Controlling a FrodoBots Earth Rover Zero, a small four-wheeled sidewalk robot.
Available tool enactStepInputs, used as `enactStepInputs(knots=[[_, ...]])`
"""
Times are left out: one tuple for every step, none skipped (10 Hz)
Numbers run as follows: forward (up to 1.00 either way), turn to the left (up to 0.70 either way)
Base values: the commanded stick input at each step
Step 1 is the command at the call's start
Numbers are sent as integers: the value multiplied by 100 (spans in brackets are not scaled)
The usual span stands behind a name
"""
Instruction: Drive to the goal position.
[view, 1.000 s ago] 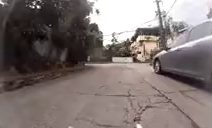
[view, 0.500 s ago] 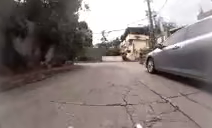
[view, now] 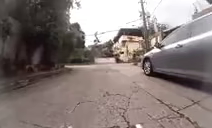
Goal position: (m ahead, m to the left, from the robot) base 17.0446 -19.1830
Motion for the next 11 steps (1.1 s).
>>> enactStepInputs(knots=[[89, 3], [89, 3], [89, 3], [89, 3], [90, 3], [89, 3], [89, 3], [89, 3], [89, 3], [89, 2], [89, -6]])
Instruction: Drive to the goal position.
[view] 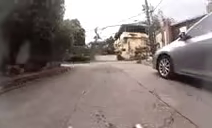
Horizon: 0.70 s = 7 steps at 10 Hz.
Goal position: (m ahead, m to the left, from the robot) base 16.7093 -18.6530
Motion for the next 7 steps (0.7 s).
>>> enactStepInputs(knots=[[89, -13], [89, -21], [89, -29], [90, 3], [90, 3], [90, 3], [89, 3]])
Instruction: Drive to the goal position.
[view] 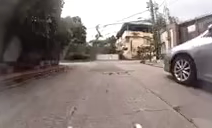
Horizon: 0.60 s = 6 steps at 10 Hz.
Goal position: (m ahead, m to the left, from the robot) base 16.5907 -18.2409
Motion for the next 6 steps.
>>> enactStepInputs(knots=[[89, 3], [89, 3], [90, 3], [90, 3], [90, 3], [90, 3]])
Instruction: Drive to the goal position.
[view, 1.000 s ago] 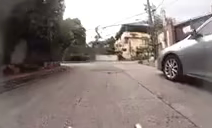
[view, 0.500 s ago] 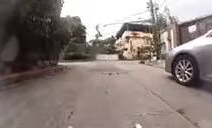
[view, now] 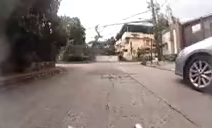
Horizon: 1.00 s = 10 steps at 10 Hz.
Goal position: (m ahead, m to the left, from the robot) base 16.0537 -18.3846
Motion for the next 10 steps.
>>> enactStepInputs(knots=[[90, 3], [90, 3], [90, 3], [90, 3], [90, 3], [90, 3], [90, 3], [89, 3], [88, 3], [87, 1]])
